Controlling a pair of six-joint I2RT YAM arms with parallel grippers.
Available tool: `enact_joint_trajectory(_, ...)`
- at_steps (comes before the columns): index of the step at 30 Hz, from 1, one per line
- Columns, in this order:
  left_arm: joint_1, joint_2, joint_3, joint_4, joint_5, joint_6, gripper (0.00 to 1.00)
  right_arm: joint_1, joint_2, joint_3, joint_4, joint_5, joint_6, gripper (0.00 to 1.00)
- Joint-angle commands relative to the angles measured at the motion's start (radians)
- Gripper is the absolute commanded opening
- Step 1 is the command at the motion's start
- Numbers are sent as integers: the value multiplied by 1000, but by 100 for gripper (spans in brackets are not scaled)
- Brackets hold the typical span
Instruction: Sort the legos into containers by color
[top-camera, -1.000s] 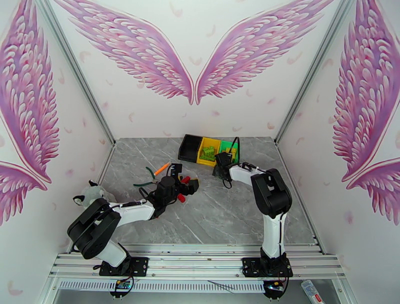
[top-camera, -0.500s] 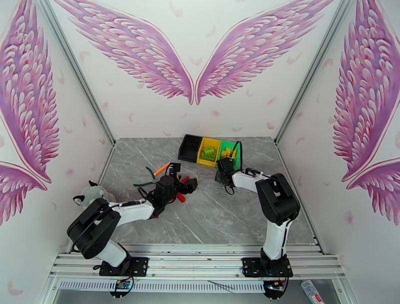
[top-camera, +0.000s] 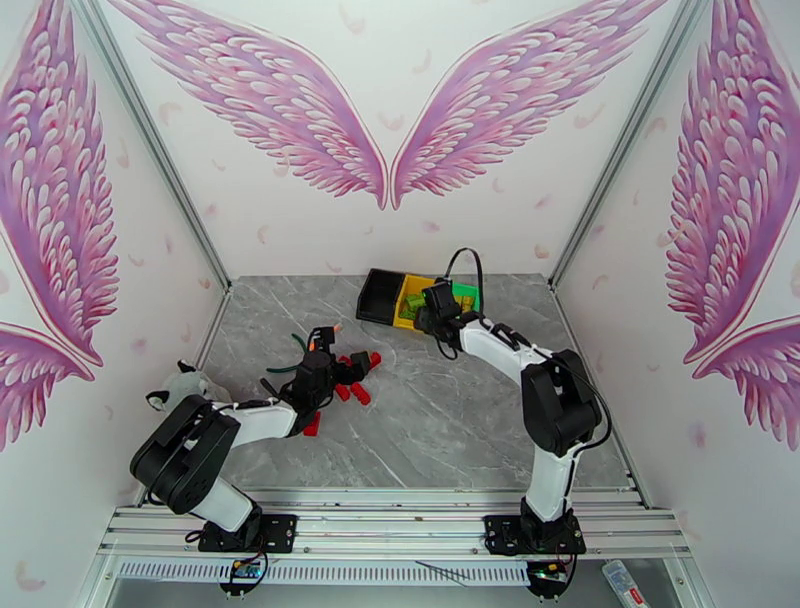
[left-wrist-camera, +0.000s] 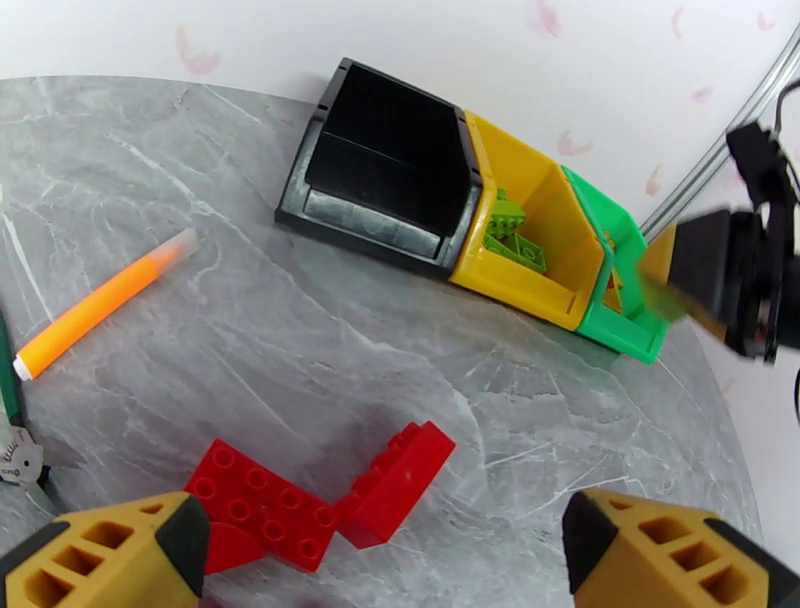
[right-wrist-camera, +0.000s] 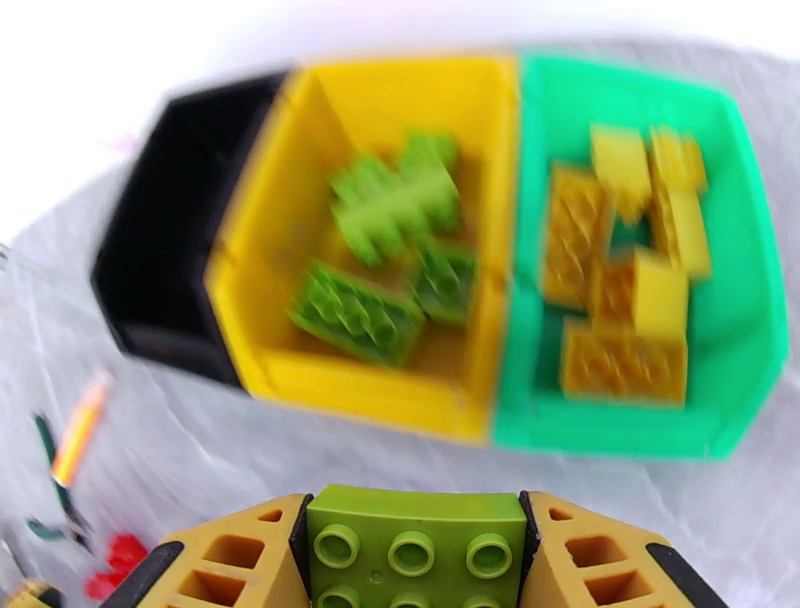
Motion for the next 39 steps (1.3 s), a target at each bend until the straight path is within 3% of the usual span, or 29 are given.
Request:
enact_joint_trajectory(1, 4, -44, -16, 4, -26, 6, 99, -9, 106, 140, -102, 21, -37, 47)
enact_joint_trajectory(5, 5, -55, -25, -12, -47, 24, 99, -19, 245, 352, -172, 17, -34, 50)
enact_joint_trajectory(10, 4, -71, -47, -31, -78, 42, 98, -47, 347, 487, -198, -19, -8, 71)
enact_joint_trajectory(13, 5, -103, -61, -60, -89, 53, 97, -60, 353, 486, -170, -56, -4, 77)
enact_joint_trajectory(17, 2, -203, -68, -174, -109, 60, 95, -57, 303, 408, -86, -126, -24, 78)
enact_joint_trajectory(22, -22, -344, -125, -344, -188, 13, 92, -36, 177, 164, 144, -215, -27, 78)
enact_joint_trajectory(26, -72, -421, -143, -551, -255, -32, 88, -10, 144, 93, 208, -286, -58, 77)
enact_joint_trajectory(33, -149, -583, -197, -906, -304, -237, 82, 12, 71, -43, 295, -313, -108, 79)
enact_joint_trajectory(39, -192, -656, -237, -987, -307, -336, 82, 12, 59, -134, 386, -407, -72, 81)
